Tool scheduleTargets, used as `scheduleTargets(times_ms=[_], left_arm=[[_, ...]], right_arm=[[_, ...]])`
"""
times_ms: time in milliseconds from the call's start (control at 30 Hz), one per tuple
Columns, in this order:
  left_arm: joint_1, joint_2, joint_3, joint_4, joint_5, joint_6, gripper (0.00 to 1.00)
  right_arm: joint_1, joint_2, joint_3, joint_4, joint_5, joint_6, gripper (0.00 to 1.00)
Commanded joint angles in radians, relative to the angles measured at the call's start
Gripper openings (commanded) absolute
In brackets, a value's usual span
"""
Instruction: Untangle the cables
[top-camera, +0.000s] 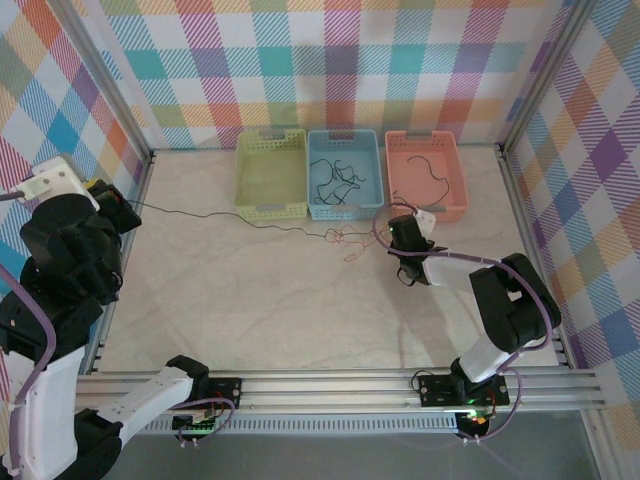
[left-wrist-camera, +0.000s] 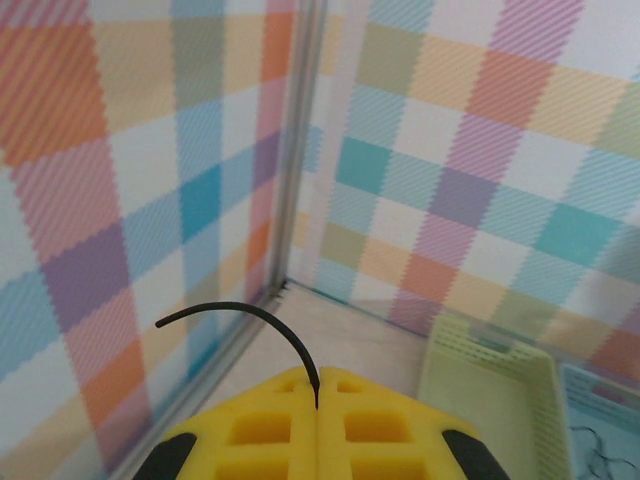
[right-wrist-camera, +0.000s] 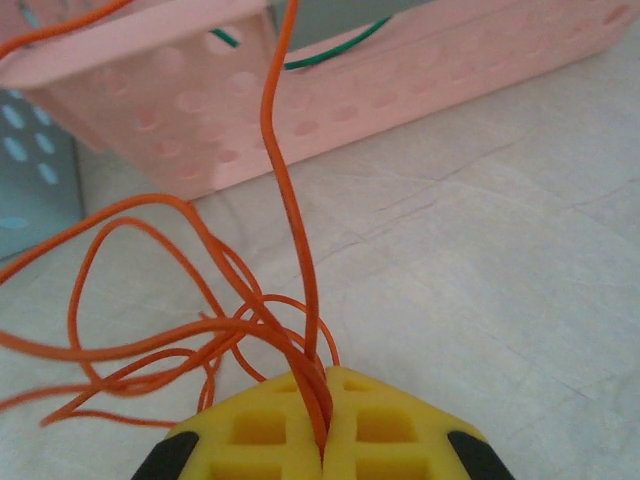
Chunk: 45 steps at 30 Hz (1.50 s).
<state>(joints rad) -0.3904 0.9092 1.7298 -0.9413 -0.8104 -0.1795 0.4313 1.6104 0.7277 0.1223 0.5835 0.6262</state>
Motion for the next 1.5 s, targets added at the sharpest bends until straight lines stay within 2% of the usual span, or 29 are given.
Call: scheduleTargets(times_ms=[0,133,433,500,667,767,867,1033,1267,1400,1467], left_arm=[[-0.002,-0.017,-0.009,0.036,-0.117,0.071,0.00],[-0.002,-0.011,0.009,0.036,-0.181,0.086,0.00],[-0.002,-0.008,0.001,0.049,-0.143,0.090,0.00],[-0.002,-0.024,-0.030,0.066,-0.024,0.072,0.00],[-0.002,0.008,-0.102,0.079,0.471,-0.002,0.00],[-0.002,0.039,-0.152,0.134,0.730,-0.051,0.00],[-0.002,0.061,-0.188,0.193,0.875,-0.097,0.00],[-0.001,0.111,-0.197,0.222,1.004,-0.133,0.00],[-0.002,0.164,-0.229,0.175,0.953,-0.210,0.00],[-0.002,0.166,-0.261,0.232,1.034,-0.232,0.00],[-0.002,0.163,-0.257,0.254,1.074,-0.241,0.00]], right_arm=[[-0.019,-0.037,0.009,-0.058,0.082,0.093,0.00],[-0.038,-0.065,-0.018,-0.081,0.119,0.166,0.00],[-0.075,-0.072,-0.021,-0.136,0.145,0.254,0.00],[-0.076,-0.069,-0.017,-0.114,0.117,0.212,0.00],[-0.071,-0.075,-0.028,-0.020,0.000,0.114,0.00],[-0.059,-0.090,-0.038,0.019,-0.010,0.068,0.00],[-0.054,-0.097,-0.045,0.055,-0.043,0.025,0.01],[-0.047,-0.109,-0.036,0.081,-0.121,-0.035,0.11],[-0.006,-0.141,-0.053,0.158,-0.153,-0.119,0.36],[0.049,-0.191,-0.112,0.334,-0.180,-0.229,0.43],[0.069,-0.208,-0.152,0.453,-0.287,-0.288,0.43]])
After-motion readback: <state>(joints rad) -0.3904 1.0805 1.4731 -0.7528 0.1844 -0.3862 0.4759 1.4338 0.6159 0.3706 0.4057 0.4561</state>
